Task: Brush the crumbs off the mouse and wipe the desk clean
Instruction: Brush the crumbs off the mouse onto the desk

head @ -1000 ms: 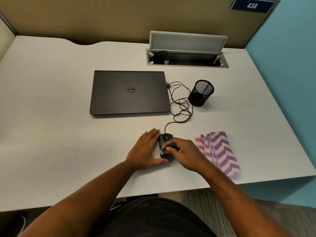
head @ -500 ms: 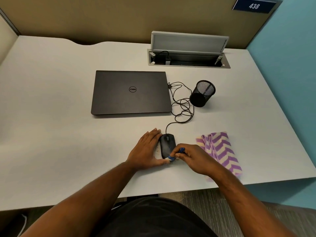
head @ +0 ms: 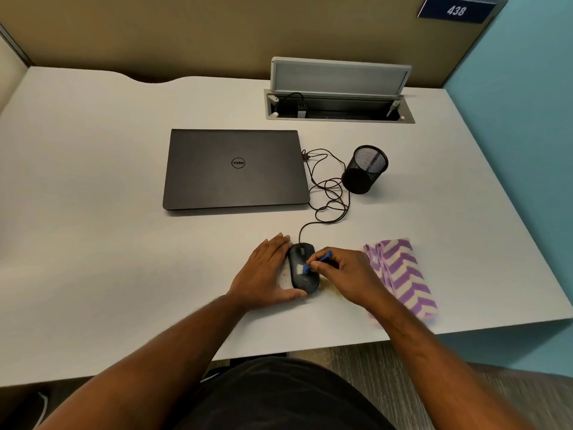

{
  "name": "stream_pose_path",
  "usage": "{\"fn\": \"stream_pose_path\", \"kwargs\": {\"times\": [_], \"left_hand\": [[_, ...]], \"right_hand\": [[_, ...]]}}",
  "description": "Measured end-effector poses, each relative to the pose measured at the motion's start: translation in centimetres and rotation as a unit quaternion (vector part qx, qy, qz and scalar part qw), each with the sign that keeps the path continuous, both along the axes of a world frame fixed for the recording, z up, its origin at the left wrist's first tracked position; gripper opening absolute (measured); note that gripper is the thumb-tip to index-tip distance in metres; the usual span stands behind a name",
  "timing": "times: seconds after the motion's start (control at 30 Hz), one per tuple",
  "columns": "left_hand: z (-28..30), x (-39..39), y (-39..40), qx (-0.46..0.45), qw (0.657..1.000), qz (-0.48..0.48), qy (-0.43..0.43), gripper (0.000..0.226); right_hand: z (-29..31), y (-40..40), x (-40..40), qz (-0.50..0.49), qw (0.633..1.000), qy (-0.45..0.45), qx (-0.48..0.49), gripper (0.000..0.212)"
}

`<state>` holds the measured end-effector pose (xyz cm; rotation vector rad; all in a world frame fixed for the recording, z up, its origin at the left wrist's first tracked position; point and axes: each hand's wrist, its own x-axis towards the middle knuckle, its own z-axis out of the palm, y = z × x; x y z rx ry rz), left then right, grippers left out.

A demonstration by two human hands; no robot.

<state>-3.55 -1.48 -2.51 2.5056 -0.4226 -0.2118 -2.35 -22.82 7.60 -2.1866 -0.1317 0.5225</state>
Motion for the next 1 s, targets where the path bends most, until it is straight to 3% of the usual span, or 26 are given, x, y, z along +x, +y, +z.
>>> {"fn": "stream_pose_path", "kwargs": {"times": [0.2,0.43,0.73,0.9,1.0], "left_hand": [[0.1,0.0,0.0,-0.007,1.000,0.001,0.006,0.118],[0.0,0.0,-0.1,-0.005,1.000,0.001,0.009,0.118],[0.1,0.0,-0.1,0.001,1.000,0.003,0.009,0.120],[0.1,0.0,-0.1,0.002,1.000,0.001,0.012,0.120],[0.1,0.0,-0.1,0.006,1.000,0.001,0.010,0.120]], "right_hand": [[0.5,-2.1,0.0,0.075,0.989,-0.021,-0.127,0.010],[0.8,-0.2,-0.2,-0.001,0.999,0.008,0.046,0.014],[-0.4,-2.2,-0.3,0.064,0.987,-0.031,-0.144,0.014],[0.2,-2.0,-0.7,-0.037,0.999,0.006,0.036,0.010],[-0.4,-1.2,-0.6,-0.044,0.997,0.012,0.060,0.011]]}}
